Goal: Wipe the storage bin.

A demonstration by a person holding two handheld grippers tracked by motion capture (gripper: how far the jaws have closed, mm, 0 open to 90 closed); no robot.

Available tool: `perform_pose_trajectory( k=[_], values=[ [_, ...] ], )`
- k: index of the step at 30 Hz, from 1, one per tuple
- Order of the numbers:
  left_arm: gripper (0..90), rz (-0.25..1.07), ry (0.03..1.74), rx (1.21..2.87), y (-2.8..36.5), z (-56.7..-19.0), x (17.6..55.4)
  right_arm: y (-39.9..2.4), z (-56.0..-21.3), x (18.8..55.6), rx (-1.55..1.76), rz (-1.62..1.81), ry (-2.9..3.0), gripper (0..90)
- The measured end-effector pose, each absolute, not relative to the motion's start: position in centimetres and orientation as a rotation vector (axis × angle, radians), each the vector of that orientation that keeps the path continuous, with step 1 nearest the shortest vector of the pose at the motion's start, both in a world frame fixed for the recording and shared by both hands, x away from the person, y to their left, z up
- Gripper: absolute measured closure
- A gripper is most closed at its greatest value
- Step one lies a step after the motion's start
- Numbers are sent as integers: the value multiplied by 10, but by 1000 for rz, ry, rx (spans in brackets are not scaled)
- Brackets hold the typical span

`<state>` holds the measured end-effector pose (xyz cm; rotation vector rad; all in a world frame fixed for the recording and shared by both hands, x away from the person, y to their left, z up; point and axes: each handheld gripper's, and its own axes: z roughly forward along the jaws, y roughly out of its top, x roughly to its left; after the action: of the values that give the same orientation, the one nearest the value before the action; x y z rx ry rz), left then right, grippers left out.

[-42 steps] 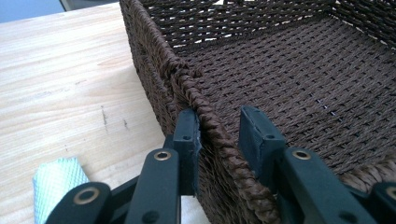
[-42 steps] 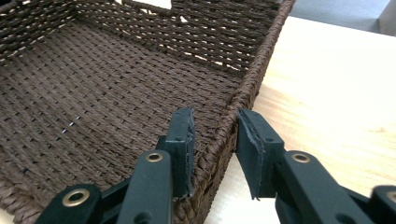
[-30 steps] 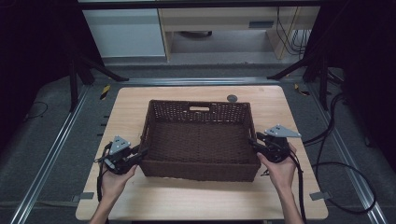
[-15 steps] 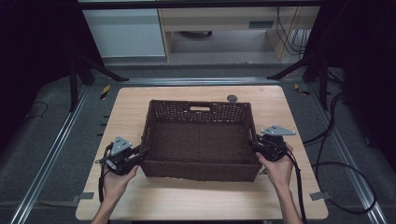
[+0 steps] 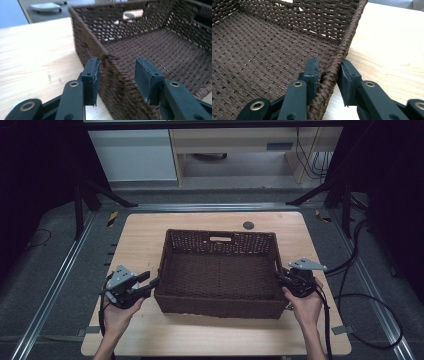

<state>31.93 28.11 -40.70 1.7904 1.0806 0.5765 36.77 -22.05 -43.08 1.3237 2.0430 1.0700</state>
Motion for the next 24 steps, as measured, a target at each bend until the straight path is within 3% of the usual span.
perform_pose_trajectory(
  k=[10, 19, 24],
  values=[
    [491, 679, 1220, 1796, 330, -420, 321, -224, -429, 365, 1324, 1046, 2047, 699],
    [426, 623, 1364, 1872, 355, -460, 333, -226, -430, 363, 1312, 1047, 2038, 682],
    [424, 588, 1393, 1903, 359, -470, 338, -228, -430, 363, 1316, 1061, 2017, 625]
  ],
)
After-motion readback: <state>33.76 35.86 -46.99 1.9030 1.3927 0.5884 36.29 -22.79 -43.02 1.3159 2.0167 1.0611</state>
